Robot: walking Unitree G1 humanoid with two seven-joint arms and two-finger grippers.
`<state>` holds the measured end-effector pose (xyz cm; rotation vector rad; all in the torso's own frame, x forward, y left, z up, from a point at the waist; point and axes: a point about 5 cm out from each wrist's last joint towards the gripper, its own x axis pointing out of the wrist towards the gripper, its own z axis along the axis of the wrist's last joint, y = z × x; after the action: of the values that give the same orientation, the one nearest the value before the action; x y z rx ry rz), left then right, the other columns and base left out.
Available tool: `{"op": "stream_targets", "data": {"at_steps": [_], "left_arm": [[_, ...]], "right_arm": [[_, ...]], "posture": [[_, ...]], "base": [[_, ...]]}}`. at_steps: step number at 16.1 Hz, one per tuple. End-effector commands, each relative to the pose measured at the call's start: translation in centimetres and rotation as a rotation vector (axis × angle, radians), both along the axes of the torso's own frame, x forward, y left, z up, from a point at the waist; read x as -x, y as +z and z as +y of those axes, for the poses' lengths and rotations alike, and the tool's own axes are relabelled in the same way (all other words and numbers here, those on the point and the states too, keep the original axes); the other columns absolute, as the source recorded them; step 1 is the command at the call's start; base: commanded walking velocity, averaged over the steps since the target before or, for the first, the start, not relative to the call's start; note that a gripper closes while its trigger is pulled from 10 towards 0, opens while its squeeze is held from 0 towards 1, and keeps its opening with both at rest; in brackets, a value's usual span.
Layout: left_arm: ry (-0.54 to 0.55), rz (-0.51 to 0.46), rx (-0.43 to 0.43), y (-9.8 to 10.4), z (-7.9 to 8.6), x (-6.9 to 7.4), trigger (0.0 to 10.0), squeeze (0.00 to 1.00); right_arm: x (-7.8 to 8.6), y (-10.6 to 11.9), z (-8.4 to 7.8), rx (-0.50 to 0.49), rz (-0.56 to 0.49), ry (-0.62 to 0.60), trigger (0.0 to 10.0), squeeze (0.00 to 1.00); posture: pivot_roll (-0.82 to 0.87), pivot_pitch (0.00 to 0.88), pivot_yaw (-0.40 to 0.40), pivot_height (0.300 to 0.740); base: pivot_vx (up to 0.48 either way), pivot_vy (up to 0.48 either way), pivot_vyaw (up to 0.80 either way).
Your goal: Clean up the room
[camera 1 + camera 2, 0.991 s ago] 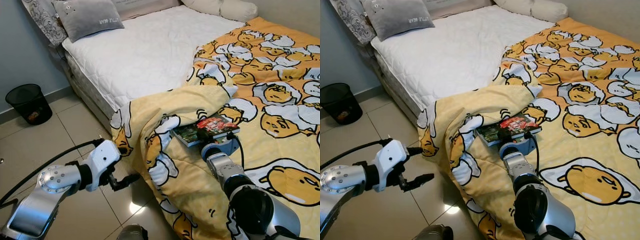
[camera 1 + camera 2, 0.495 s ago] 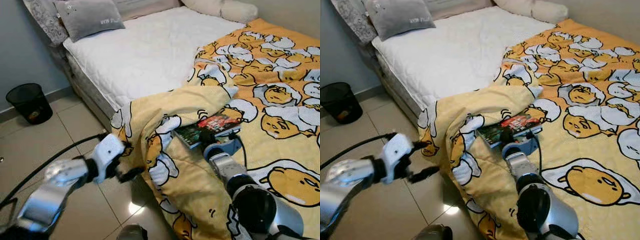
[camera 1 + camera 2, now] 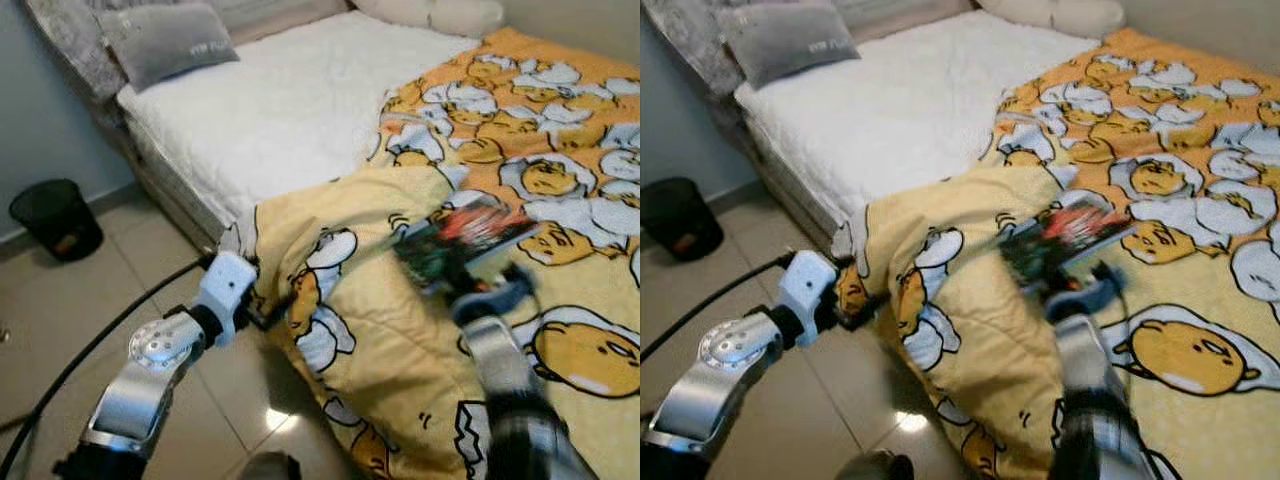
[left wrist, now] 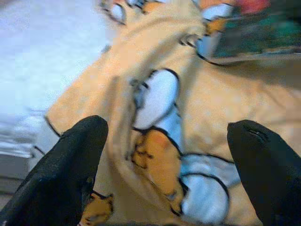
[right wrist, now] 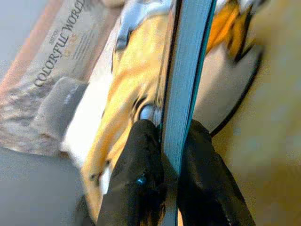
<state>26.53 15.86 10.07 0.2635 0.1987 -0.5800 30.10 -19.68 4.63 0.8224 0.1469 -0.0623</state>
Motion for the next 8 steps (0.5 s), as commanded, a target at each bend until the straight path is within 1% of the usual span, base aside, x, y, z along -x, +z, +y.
{"op": "stream_targets", "data": {"at_steps": [1, 2, 3, 4, 5, 6, 7, 8], "left_arm": [[0.05, -0.026, -0.029, 0.0, 0.3, -0.3, 10.0, 0.67], [0.083, -0.04, -0.055, -0.2, 0.4, -0.4, 10.0, 0.67], [0.163, -0.074, 0.004, 0.0, 0.1, -0.9, 10.0, 0.67], [0.202, -0.097, 0.033, 0.3, -0.2, -1.1, 10.0, 0.66], [0.21, -0.1, 0.039, 0.3, -0.2, -1.1, 10.0, 0.65], [0.214, -0.099, 0.035, 0.1, -0.3, -0.8, 10.0, 0.63], [0.238, -0.091, 0.032, -0.1, 0.0, -0.5, 10.0, 0.63], [0.306, -0.082, 0.034, -0.4, 1.0, -0.3, 10.0, 0.62]], "right_arm": [[-0.9, 3.0, 1.0, 0.11, -0.104, 0.054, 10.0, 0.0], [-0.6, 3.7, 1.5, 0.188, -0.133, 0.067, 10.0, 0.0], [-0.3, 4.7, 2.7, 0.351, -0.168, 0.084, 10.0, 0.0], [-0.8, 4.8, 2.7, 0.503, -0.113, 0.039, 10.0, 0.0], [-0.9, 4.8, 2.6, 0.539, -0.093, 0.016, 10.0, 0.0], [-0.4, 4.8, 2.3, 0.533, -0.071, -0.023, 10.0, 0.0], [0.4, 4.6, 2.0, 0.556, -0.054, -0.036, 10.0, 0.0], [1.3, 4.1, 2.1, 0.541, -0.016, -0.058, 10.0, 0.0]], "posture": [[0.02, 0.0, 0.101, 0.74], [0.01, 0.0, 0.098, 0.74], [0.01, 0.0, 0.081, 0.74], [0.02, 0.0, 0.069, 0.74], [0.02, 0.0, 0.069, 0.74], [0.05, 0.0, 0.043, 0.74], [0.06, 0.0, 0.025, 0.74], [0.06, 0.0, 0.012, 0.74]], "base": [[0.0, 0.0, 0.0], [0.0, 0.0, 0.0], [0.0, 0.0, 0.0], [0.0, 0.0, 0.0], [0.0, 0.0, 0.0], [0.0, 0.0, -0.73], [0.0, 0.0, -0.74], [0.0, 0.0, -0.77]]}}
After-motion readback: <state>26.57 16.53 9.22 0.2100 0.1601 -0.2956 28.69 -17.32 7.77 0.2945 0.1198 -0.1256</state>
